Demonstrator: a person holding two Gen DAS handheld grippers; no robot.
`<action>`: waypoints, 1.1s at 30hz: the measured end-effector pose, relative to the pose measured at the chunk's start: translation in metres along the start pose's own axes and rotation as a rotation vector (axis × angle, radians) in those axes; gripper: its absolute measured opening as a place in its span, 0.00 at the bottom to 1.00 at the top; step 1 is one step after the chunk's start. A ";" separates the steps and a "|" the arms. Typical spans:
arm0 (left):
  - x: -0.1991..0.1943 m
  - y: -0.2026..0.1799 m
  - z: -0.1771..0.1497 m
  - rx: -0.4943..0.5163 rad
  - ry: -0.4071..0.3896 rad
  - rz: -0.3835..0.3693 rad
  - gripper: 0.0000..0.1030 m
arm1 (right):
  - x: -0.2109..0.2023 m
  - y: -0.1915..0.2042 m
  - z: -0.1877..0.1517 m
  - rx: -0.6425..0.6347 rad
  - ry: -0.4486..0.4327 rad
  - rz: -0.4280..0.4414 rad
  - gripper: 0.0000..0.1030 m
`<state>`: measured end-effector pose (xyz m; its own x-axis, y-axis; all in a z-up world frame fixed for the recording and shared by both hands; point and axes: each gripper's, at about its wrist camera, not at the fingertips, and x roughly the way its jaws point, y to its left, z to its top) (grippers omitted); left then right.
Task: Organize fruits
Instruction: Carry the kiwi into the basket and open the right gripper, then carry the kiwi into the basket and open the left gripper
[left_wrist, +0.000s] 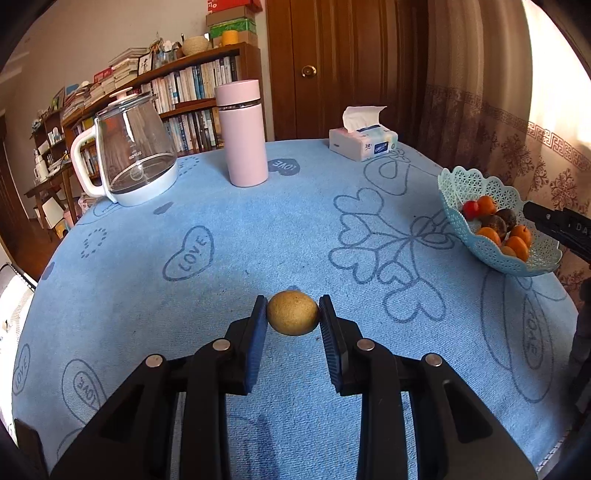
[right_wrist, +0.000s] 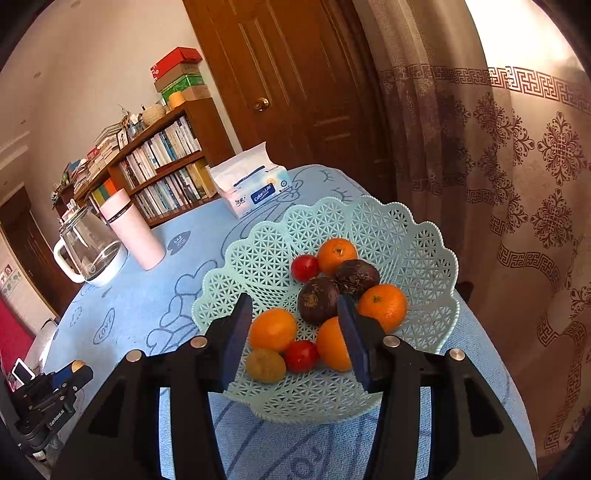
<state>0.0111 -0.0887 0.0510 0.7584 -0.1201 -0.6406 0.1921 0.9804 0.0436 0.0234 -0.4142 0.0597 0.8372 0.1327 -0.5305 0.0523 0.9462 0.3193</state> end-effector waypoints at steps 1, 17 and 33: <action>-0.001 -0.007 0.004 0.013 -0.005 -0.017 0.28 | -0.002 -0.001 0.001 0.003 -0.016 -0.013 0.48; 0.028 -0.125 0.051 0.169 -0.015 -0.296 0.28 | -0.017 -0.024 -0.001 0.129 -0.144 -0.115 0.76; 0.050 -0.153 0.057 0.194 -0.043 -0.352 0.66 | -0.017 -0.029 -0.003 0.152 -0.154 -0.145 0.88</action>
<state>0.0547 -0.2537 0.0563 0.6498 -0.4539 -0.6097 0.5555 0.8311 -0.0267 0.0055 -0.4426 0.0571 0.8874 -0.0586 -0.4573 0.2495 0.8952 0.3694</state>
